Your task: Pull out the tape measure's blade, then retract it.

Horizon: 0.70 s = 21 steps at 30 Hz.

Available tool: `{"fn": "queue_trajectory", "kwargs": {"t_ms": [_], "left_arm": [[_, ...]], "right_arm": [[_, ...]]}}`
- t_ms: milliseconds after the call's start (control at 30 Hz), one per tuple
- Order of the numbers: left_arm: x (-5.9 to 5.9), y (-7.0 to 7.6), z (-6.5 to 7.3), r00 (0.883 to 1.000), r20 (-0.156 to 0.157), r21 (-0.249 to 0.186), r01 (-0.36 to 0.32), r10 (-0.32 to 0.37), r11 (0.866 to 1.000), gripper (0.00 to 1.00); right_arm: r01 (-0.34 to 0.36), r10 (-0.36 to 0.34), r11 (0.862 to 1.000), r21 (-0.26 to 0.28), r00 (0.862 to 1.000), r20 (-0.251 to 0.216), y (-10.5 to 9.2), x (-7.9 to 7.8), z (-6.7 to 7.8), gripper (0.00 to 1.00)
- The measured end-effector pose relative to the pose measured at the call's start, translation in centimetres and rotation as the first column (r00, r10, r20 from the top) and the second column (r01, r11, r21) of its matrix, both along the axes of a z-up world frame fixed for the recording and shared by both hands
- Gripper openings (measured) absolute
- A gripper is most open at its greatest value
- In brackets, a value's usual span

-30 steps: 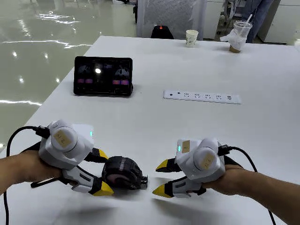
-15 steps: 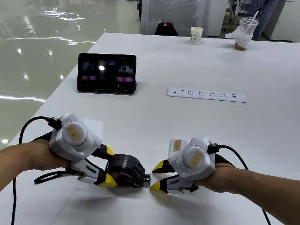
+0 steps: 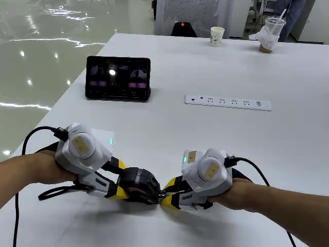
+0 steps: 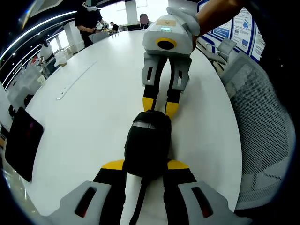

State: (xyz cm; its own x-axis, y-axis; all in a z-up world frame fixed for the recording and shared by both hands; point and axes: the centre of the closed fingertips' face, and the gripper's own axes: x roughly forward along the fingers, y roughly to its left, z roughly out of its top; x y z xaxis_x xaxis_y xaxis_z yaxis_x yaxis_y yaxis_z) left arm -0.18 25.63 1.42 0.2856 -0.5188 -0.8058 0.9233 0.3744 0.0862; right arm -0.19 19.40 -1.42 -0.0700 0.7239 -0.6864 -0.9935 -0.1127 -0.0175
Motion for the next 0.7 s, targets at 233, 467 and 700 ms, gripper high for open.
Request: {"fn": "queue_trajectory", "kwargs": {"t_ms": [233, 467, 700], "left_arm": [[-0.06, 0.05, 0.00, 1.000, -0.003, -0.002, 0.008, -0.008, 1.000, 0.24], [-0.08, 0.12, 0.05, 1.000, -0.006, -0.012, 0.004, -0.004, 1.000, 0.24], [-0.10, 0.16, 0.12, 1.000, -0.005, -0.016, 0.006, -0.006, 1.000, 0.24]], "right_arm": [[-0.002, 0.002, 1.000, 0.006, 1.000, 0.005, -0.02, -0.02, 0.01, 0.11], [-0.014, 0.014, 1.000, 0.018, 1.000, 0.020, -0.05, -0.03, 0.00, 0.10], [-0.025, 0.024, 0.999, 0.020, 1.000, 0.020, -0.12, -0.10, 0.01, 0.08]]}}
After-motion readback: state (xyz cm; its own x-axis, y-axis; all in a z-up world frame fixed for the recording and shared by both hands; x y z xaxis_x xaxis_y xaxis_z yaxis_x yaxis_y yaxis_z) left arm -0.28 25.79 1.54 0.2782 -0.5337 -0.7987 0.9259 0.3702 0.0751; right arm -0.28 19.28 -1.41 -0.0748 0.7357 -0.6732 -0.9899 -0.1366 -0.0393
